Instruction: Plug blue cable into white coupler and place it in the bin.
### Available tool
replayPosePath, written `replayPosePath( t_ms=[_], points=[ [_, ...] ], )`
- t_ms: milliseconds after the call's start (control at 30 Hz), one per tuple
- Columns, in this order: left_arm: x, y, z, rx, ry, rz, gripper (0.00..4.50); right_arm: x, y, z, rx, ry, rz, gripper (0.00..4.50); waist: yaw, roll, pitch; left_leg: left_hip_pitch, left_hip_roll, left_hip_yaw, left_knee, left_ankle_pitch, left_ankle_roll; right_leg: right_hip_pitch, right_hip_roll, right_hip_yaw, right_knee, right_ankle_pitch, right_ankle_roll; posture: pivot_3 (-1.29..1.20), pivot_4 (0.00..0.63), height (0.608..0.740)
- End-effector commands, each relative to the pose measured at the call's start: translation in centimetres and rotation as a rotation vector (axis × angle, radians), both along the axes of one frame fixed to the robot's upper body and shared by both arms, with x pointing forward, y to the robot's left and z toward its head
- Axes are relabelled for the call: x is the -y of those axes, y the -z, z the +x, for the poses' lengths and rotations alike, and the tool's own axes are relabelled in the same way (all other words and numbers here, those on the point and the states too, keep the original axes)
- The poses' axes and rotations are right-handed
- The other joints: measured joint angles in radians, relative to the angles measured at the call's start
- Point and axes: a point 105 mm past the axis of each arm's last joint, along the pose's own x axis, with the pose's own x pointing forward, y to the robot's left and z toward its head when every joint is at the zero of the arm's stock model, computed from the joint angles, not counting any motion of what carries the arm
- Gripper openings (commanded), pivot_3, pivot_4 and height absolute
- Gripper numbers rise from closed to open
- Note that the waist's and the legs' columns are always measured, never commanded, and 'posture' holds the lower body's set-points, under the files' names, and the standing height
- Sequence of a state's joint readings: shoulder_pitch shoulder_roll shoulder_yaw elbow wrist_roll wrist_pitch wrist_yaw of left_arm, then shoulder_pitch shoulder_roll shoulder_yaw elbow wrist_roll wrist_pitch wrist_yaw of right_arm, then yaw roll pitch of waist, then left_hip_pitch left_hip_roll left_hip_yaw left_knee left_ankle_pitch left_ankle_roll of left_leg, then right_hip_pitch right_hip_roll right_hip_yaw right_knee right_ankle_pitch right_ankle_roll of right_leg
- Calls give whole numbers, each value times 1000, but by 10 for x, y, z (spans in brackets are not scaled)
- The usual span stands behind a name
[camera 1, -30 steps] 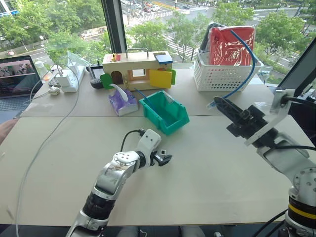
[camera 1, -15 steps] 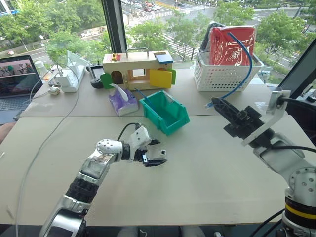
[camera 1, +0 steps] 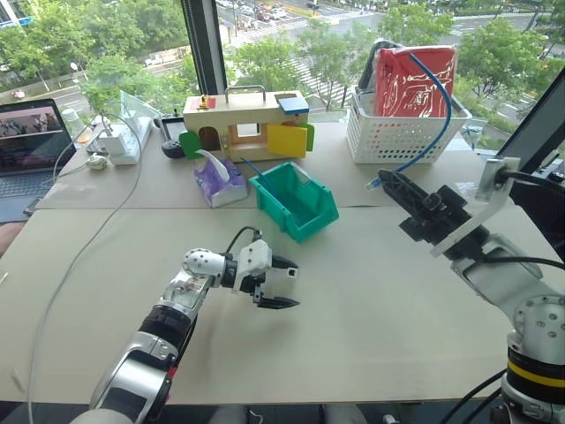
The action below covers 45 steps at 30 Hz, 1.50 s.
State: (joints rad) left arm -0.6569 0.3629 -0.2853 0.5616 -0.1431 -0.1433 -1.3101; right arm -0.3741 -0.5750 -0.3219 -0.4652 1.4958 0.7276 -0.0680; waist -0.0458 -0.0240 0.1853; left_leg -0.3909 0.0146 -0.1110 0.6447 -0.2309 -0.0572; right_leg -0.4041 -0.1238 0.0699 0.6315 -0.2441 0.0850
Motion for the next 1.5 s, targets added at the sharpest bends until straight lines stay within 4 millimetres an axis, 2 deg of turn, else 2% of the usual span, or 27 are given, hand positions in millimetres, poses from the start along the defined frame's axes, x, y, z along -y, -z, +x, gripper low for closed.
replayPosePath(
  t_ms=[33, 100, 200, 367, 467, 500, 633, 700, 867, 1000, 1100, 1233, 1433, 1500],
  points=[
    [6, -2, 3, 21, 17, -4, 4409, 0, -14, -5, 65, -7, 9, 0, 0, 0, 0, 0, 0, 0, 0, 0, 0, 0, 0, 0, 0, 0, 0, 0, 150, 740],
    [7, -2, 5, 2, 13, -10, 4409, 0, -15, -6, 67, -6, 8, 0, 1, 0, 0, 0, 0, 0, 0, 0, 0, 0, 0, 0, 0, 0, 0, 0, 150, 740],
    [4, 2, 3, -23, 30, 6, 3718, 0, -15, -6, 69, -6, 6, 0, 0, 0, 0, 0, 0, 0, 0, 0, 0, 0, 0, 0, 0, 0, 0, 0, 150, 740],
    [-12, 15, -3, 49, 90, 157, 1894, 0, -15, -6, 72, -8, 4, 0, -4, 0, 0, 1, 0, 0, 0, 0, 0, 0, 0, 0, 0, 0, 0, 0, 150, 740],
    [-14, 9, -3, 47, 80, 145, 775, 2, -16, -5, 74, -1, 1, 0, -4, 0, 0, 1, 0, 0, 0, 0, 0, 1, 0, 0, 1, 0, 0, 0, 150, 740],
    [-15, 7, -2, 59, 73, 157, 663, 2, -16, -5, 75, 0, -1, 0, -4, 0, 0, 1, 0, 0, 0, 0, 0, 1, 0, 0, 1, 0, 0, 0, 150, 740],
    [-7, -19, 7, 41, -9, 123, 665, 1, -13, -4, 66, -6, -24, 0, -3, 0, 0, 1, 0, 0, 0, 0, 0, 0, 0, 0, 1, 0, 0, 0, 150, 740],
    [-2, -27, 6, 2, -27, 120, 665, -1, -10, -3, 55, -6, -50, 0, -2, 0, 0, 1, 0, 0, 0, 0, 0, 0, 0, 0, 1, 0, 0, 0, 150, 740],
    [13, -43, -3, -114, -148, 169, 665, -6, 24, 5, -34, 43, -233, 0, -3, 0, 0, 0, 0, 0, 0, 0, 0, 0, 0, 0, 1, 0, 0, 0, 150, 740],
    [28, -40, -15, -206, -250, 170, 665, -11, 51, 4, -96, 55, -269, 0, -1, 0, 0, 0, 0, 0, 0, 0, 0, 0, 0, 0, 0, 0, 0, 0, 150, 740],
    [40, -38, -24, -272, -309, 144, 665, -17, 61, 0, -123, 70, -236, 0, -3, 0, 0, 0, 0, 0, 0, 0, 0, 0, 0, 0, 0, 0, 0, 0, 150, 740],
    [50, -35, -35, -318, -368, 122, 665, -30, 89, -14, -214, 72, -221, 0, -1, 0, 0, 0, 0, 0, 0, 0, 0, 0, 0, 0, 1, 0, 0, 0, 150, 740],
    [49, -32, -32, -315, -413, 143, 665, -42, 110, -27, -313, 69, -194, 0, -1, 0, 0, 1, 0, 0, 0, 0, 0, 0, 0, 0, 1, 0, 0, 0, 150, 740],
    [45, -24, -30, -251, -404, 217, 665, -46, 113, -30, -329, 51, -201, 0, -1, 0, 0, 1, 0, 0, 0, 0, 0, 0, 0, 0, 1, 0, 0, 0, 150, 740]
  ],
)
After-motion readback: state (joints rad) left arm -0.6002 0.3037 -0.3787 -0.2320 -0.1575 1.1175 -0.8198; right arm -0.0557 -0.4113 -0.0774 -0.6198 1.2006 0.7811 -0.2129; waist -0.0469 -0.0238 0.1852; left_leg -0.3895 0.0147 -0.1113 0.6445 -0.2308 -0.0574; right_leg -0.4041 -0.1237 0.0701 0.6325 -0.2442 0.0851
